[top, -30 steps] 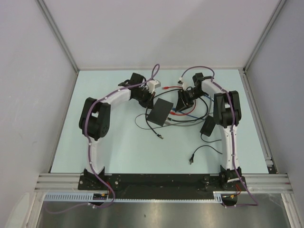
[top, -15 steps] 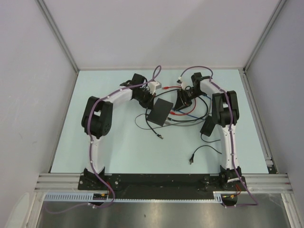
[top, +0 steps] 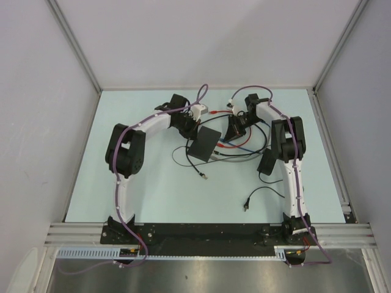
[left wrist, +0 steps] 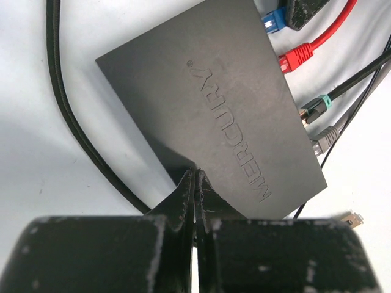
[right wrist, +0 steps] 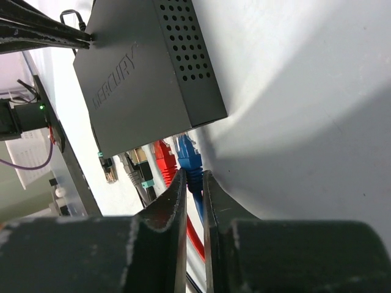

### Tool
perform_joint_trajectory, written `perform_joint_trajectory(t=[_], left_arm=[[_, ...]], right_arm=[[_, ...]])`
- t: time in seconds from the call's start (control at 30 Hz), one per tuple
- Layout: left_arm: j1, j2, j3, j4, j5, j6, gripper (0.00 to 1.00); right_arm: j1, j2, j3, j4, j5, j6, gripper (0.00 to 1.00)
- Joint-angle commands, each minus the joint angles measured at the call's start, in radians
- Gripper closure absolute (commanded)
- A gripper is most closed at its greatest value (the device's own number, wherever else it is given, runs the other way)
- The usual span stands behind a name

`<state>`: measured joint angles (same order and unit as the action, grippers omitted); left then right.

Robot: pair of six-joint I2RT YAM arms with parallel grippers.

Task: Pull the plug from the switch port

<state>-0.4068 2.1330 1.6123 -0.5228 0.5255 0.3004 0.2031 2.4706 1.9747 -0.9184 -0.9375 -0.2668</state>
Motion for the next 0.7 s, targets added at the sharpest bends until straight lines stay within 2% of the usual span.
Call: perform_joint_trajectory(t=[0.0,0.27,0.37,0.4,0.43,0.47,0.5,0.53,0.6,0.67], left_arm=[[-0.02,0.025,0.031,-0.02,-0.024,0.051,1.0],[-0.021,0.025,0.034,-0.016,-0.035,0.048,1.0],[-0.017,0.002,0.04,-0.006,-0.003,0.034,1.0],[-0.013,-0.004,0.053,-0.011,0.005,0.014,1.0],[-0.007,-0.024,0.067,-0.014,0.007,-0.006,0.92],[0.006,-0.041,0.077,-0.003,0.01,-0.044,0.79],[0.014,-0.057,0.075,0.004,0.021,-0.059,0.65],[0.022,-0.085,0.074,0.01,0.015,-0.076,0.43],[0.036,-0.099,0.067,0.021,0.008,-0.122,0.34],[0.037,-0.091,0.066,0.017,0.025,-0.15,0.31]], right_arm=[[0.044,0.045,0.041,0.003,0.009,-0.02,0.94],[0.036,0.034,0.032,0.013,0.025,-0.006,0.92],[0.036,0.036,0.038,0.016,0.034,0.004,0.81],[0.036,0.036,0.039,0.016,0.035,0.008,0.74],[0.036,0.031,0.038,0.015,0.037,0.009,0.7],[0.035,0.025,0.036,0.013,0.039,0.011,0.67],[0.035,0.025,0.035,0.012,0.037,0.012,0.62],[0.035,0.022,0.032,0.01,0.039,0.014,0.59],[0.03,0.016,0.029,0.009,0.04,0.018,0.54],[0.025,0.016,0.027,0.013,0.037,0.035,0.53]])
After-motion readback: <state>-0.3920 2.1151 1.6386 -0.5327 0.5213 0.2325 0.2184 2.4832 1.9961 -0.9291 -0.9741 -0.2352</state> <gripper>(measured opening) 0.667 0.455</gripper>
